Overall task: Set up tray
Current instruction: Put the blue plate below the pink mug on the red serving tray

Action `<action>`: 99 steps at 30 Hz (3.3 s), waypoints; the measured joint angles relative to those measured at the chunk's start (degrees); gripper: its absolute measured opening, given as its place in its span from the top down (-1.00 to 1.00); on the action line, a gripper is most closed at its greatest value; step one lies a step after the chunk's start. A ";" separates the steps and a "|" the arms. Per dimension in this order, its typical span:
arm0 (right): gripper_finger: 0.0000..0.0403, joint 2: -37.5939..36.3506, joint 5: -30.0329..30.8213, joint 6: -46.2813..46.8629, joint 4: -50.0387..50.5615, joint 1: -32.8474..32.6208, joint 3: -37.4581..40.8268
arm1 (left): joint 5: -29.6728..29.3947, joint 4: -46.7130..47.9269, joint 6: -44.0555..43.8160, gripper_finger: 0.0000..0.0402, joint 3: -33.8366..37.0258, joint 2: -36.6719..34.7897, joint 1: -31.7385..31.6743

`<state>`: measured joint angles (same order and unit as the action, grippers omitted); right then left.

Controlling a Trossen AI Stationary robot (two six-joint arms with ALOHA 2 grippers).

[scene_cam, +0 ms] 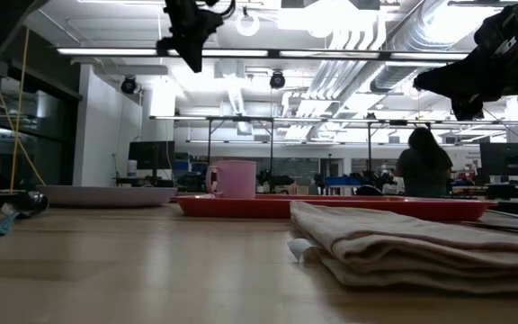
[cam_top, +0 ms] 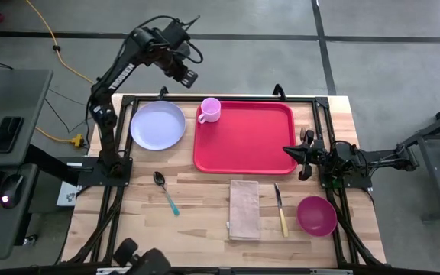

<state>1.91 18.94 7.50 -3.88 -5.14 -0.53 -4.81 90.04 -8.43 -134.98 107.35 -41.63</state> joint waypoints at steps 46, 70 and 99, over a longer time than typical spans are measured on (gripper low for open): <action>1.00 0.00 0.26 0.11 0.00 0.01 0.02 | 12.51 -8.70 0.27 0.64 37.78 -9.50 -23.81; 1.00 0.00 2.31 0.00 -0.26 0.00 0.00 | 6.52 -20.23 -13.06 0.64 48.13 -13.24 -22.56; 1.00 0.00 3.39 0.14 -0.31 0.01 0.02 | 12.55 -21.69 -6.20 0.64 64.03 -14.05 4.38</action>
<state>1.91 22.33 7.64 -4.19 -5.14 -0.51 7.74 68.35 -14.63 -70.95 93.31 -37.24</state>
